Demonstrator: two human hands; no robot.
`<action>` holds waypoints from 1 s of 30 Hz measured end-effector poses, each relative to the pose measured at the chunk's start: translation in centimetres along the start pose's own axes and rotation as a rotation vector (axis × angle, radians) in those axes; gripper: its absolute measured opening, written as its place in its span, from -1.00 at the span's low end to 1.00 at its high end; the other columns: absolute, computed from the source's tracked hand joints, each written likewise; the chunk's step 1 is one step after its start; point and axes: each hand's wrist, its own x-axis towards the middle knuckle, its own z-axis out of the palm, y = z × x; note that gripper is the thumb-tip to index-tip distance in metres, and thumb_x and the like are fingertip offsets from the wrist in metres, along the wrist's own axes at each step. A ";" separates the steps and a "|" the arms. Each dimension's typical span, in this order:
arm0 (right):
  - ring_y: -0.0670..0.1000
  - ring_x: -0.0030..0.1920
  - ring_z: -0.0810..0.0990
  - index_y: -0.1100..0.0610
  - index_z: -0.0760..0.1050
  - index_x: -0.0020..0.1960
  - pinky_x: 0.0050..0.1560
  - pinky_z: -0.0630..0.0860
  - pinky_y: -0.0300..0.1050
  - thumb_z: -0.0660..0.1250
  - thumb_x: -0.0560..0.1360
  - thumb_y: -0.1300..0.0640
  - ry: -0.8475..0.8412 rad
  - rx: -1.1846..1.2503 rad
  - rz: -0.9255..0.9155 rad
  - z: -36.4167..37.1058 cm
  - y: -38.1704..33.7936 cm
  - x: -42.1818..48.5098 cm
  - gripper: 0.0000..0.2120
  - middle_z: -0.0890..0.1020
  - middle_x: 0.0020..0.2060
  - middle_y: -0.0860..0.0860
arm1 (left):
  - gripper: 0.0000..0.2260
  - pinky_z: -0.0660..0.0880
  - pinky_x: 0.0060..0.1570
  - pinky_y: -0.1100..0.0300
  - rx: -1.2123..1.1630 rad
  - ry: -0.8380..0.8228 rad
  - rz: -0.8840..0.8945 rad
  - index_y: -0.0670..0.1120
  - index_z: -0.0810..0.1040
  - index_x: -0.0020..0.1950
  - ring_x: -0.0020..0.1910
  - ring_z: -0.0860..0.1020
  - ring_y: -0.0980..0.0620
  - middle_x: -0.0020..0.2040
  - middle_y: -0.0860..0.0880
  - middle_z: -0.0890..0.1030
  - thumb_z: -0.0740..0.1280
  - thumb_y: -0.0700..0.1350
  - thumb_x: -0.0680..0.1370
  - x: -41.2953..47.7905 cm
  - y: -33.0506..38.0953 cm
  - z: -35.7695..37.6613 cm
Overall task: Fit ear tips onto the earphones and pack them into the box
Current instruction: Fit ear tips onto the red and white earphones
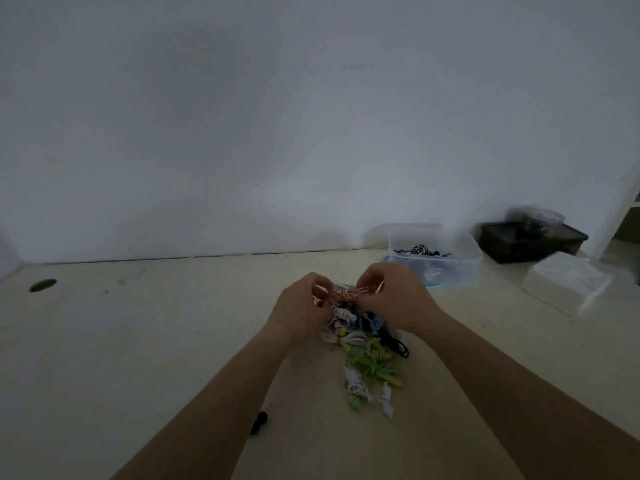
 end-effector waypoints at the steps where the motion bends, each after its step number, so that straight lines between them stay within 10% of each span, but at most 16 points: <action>1: -0.19 -0.29 0.54 -0.01 0.60 -0.16 -0.29 0.42 -0.33 0.49 0.40 0.11 0.027 0.038 -0.004 -0.1 -0.1 0.1 -0.92 0.62 -0.25 -0.12 | -0.64 0.45 -0.14 0.36 -0.019 0.012 0.012 0.00 0.54 0.20 -0.05 0.56 0.10 0.05 0.03 0.62 0.47 -0.17 0.42 0.0 -0.2 -0.2; 13: 0.14 -0.16 0.70 0.16 0.62 -0.13 -0.11 0.69 0.01 0.49 0.47 0.23 0.183 0.621 0.076 -2.1 -1.8 0.1 -0.95 0.70 -0.21 0.14 | -0.43 0.44 0.32 0.04 -0.301 0.012 0.004 -0.03 0.47 0.35 0.25 0.54 0.10 0.24 0.04 0.59 0.55 -0.05 0.38 -0.6 1.0 -1.1; 30: 0.09 -0.20 0.60 0.21 0.56 -0.01 -0.11 0.60 -0.02 0.21 0.56 0.35 0.100 1.130 0.420 -3.9 -4.1 -1.6 -0.83 0.61 -0.16 0.15 | -0.82 0.64 -0.13 0.14 -1.078 -0.134 -0.231 -0.26 0.57 0.18 -0.11 0.65 -0.07 0.00 -0.20 0.68 0.29 -0.31 0.60 -5.0 3.7 -4.7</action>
